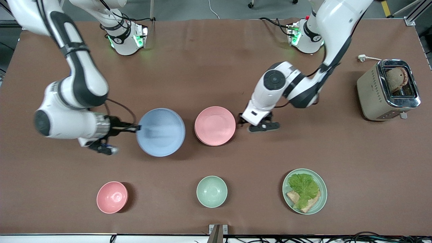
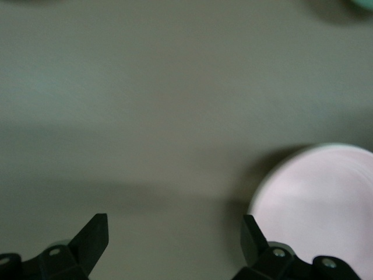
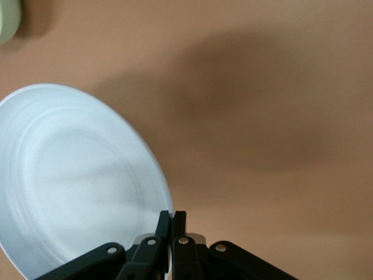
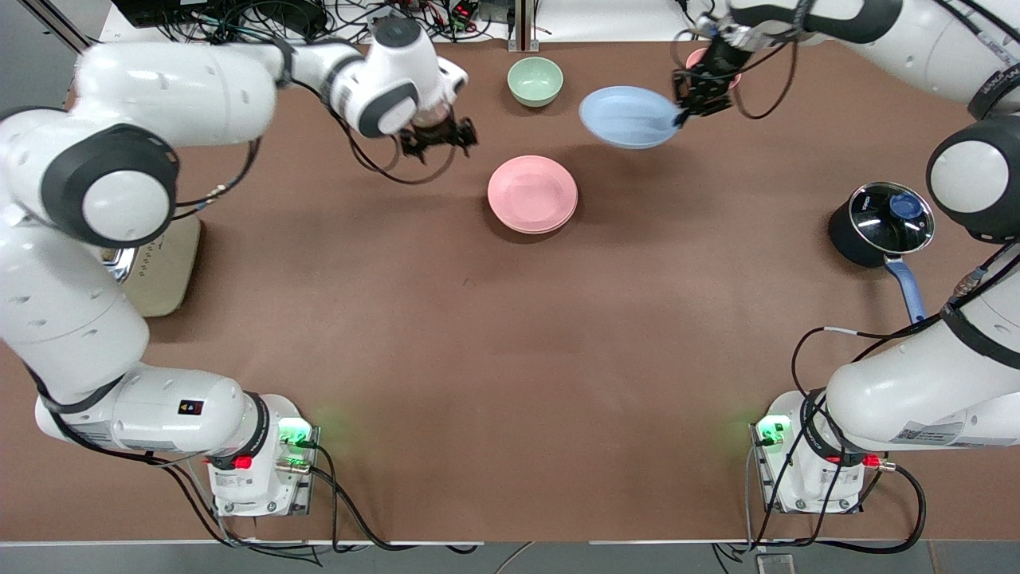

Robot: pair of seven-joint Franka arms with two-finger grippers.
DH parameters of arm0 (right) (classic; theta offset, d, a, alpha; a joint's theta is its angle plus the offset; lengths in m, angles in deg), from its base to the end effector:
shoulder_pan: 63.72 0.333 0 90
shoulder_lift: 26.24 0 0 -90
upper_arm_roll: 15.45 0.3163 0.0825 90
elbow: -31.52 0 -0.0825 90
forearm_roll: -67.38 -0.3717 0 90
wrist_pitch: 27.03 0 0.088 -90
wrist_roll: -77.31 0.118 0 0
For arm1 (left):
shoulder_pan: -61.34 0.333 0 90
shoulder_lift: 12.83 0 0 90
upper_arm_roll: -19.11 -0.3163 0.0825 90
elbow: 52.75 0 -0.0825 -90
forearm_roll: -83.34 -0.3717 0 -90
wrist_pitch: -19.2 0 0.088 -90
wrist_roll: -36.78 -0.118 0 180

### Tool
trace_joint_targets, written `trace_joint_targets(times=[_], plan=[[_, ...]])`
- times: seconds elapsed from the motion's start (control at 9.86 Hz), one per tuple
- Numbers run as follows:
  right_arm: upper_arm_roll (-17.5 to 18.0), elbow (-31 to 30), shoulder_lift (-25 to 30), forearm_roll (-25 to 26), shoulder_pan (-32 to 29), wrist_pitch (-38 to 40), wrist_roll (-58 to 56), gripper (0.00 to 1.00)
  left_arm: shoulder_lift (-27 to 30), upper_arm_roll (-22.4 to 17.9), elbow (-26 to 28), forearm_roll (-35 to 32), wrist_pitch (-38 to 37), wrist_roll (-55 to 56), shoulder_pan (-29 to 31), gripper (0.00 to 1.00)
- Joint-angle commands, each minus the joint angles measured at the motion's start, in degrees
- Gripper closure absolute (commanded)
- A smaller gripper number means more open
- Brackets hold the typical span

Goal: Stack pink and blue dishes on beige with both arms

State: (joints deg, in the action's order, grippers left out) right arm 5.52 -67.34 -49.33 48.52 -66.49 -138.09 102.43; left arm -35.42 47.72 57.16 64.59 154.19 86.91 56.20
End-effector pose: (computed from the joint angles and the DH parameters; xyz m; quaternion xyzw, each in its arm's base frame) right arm 0.5924 0.2007 0.3545 -0.9628 0.1369 0.1580 0.1712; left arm 0.5307 -0.3255 0.3162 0.9968 0.0533 0.0589 0.0133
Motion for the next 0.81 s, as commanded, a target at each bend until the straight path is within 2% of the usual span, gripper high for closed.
trace_joint_targets(times=[0.0, 0.2, 0.41, 0.51, 0.71], plan=[[6.9, -8.6, 2.0, 0.5, 0.7, -10.0, 6.3, 0.98, 7.1, -5.3, 2.7, -0.1, -4.2, -8.0, 1.3, 0.0], [7.3, -12.5, -0.2, 0.7, 6.1, -21.7, 9.8, 0.98, 12.3, -11.6, 2.3, 4.9, -5.2, -20.5, 1.3, 0.0], [7.3, -12.9, -5.2, 2.2, 8.5, -29.4, 10.3, 0.96, 18.0, -17.7, 0.8, 13.2, -10.9, -35.3, 1.2, 0.0], [7.3, -12.9, -6.5, 3.0, 9.3, -30.6, 11.3, 0.95, 19.4, -20.3, -2.8, 15.1, -17.3, -40.0, 1.3, 0.0], [7.2, -12.9, -7.7, 5.0, 10.7, -31.8, 13.1, 0.93, 19.4, -23.1, -15.5, 16.3, -33.8, -46.9, 2.1, 0.0]])
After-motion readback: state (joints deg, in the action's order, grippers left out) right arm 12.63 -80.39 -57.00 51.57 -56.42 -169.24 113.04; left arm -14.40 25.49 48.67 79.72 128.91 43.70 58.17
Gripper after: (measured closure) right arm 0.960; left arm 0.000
